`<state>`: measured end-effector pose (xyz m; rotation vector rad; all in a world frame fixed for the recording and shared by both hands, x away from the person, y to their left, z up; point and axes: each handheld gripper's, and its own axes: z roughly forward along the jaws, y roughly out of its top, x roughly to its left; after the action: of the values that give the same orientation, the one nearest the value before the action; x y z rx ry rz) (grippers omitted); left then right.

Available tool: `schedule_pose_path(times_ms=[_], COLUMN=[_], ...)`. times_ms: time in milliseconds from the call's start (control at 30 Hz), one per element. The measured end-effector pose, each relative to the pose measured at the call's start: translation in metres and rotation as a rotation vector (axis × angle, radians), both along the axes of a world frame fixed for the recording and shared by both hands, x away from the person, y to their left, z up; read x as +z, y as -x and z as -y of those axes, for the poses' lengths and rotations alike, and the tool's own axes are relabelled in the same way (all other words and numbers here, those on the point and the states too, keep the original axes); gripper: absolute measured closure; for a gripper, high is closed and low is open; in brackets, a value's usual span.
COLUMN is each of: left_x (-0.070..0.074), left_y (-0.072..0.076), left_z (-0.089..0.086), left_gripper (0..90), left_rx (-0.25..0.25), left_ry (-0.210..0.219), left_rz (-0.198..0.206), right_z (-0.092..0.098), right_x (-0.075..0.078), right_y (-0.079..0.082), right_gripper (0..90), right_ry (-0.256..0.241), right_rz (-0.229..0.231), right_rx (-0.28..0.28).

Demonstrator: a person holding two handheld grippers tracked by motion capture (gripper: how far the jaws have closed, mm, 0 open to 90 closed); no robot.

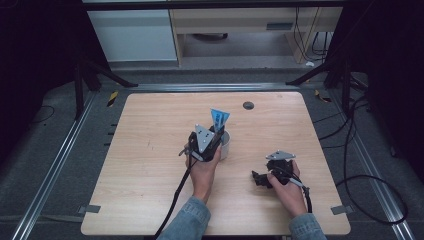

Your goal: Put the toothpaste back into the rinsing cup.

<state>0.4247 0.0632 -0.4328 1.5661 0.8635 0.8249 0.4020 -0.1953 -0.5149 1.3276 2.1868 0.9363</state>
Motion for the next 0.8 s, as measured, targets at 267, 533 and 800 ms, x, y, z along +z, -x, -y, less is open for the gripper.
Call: schedule_pose_path(times_ms=[267, 533, 800], left_x=[-0.007, -0.008, -0.011], left_y=[-0.001, 0.002, -0.001], left_z=[0.001, 0.001, 0.002], left_gripper=[72.4, 72.4, 72.3], left_rx=[0.002, 0.007, 0.01], left_ry=[-0.009, -0.021, -0.032], left_rz=[-0.023, -0.031, -0.067], right_z=[0.0, 0.0, 0.0], right_x=[0.0, 0.0, 0.0], right_y=[0.0, 0.0, 0.0], right_gripper=[0.6, 0.6, 0.6], right_ry=[0.0, 0.0, 0.0], right_rz=[0.0, 0.0, 0.0], right_rx=[0.0, 0.0, 0.0])
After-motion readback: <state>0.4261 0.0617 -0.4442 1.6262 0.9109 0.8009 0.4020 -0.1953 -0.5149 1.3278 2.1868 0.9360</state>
